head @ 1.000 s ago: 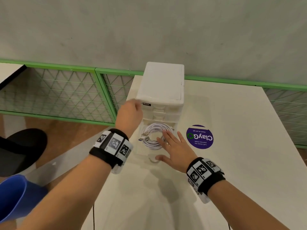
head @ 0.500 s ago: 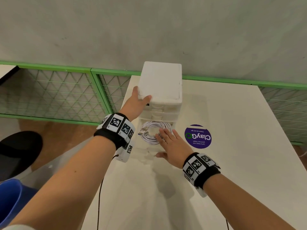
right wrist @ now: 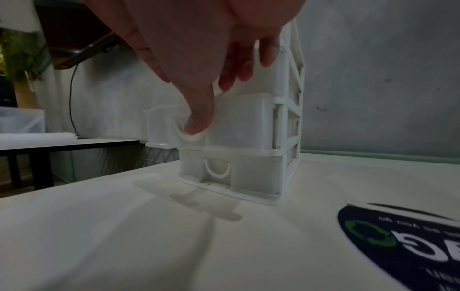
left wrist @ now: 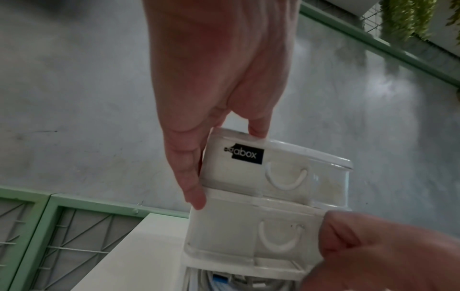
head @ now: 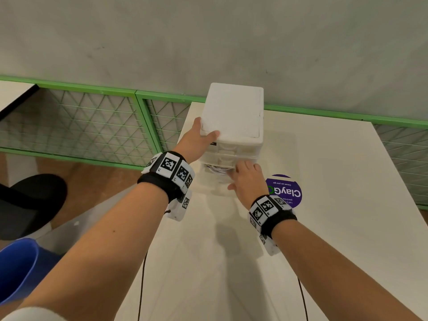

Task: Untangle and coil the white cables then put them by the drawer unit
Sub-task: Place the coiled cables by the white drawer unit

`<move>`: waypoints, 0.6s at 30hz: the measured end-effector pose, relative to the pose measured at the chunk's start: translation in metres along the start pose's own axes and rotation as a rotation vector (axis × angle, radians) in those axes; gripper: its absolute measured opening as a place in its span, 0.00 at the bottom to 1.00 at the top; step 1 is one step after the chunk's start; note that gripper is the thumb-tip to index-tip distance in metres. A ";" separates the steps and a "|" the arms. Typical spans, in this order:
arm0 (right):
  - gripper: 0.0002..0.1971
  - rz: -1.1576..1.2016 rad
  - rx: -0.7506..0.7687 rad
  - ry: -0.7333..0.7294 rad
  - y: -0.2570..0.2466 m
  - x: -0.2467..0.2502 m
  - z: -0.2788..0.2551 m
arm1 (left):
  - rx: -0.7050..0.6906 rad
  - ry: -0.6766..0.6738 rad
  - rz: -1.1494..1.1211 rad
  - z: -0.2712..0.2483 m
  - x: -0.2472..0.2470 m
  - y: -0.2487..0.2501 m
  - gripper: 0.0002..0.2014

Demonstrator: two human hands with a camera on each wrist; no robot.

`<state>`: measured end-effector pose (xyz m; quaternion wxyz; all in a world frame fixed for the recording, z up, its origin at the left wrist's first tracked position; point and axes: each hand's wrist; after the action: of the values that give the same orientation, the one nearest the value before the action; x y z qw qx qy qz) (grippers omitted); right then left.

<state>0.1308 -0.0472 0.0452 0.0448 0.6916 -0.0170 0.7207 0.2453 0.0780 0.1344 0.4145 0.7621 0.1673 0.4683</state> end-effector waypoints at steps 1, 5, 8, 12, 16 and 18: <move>0.18 0.025 -0.019 0.009 0.000 0.003 0.003 | 0.001 -0.001 -0.001 0.000 0.000 0.000 0.31; 0.10 0.158 -0.083 -0.024 -0.002 0.010 0.008 | 0.012 -0.006 -0.003 -0.001 0.000 0.001 0.31; 0.10 0.220 -0.125 -0.020 0.001 0.006 0.003 | 0.013 -0.008 0.007 0.000 -0.001 0.000 0.32; 0.14 0.250 -0.146 -0.037 0.004 -0.004 0.005 | 0.018 -0.016 -0.003 0.003 0.000 -0.002 0.32; 0.16 0.237 -0.144 -0.057 0.005 -0.006 0.009 | 0.007 -0.013 0.002 0.004 0.000 -0.002 0.32; 0.16 0.237 -0.142 -0.070 0.005 -0.005 0.009 | 0.013 -0.010 -0.011 0.005 0.000 -0.002 0.32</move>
<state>0.1390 -0.0530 0.0410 0.0076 0.7045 -0.1511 0.6934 0.2498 0.0772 0.1315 0.4131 0.7663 0.1721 0.4611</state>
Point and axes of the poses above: each hand's wrist, its own z-axis towards the middle knuckle, its own x-axis out of the back of the hand, y = z × x
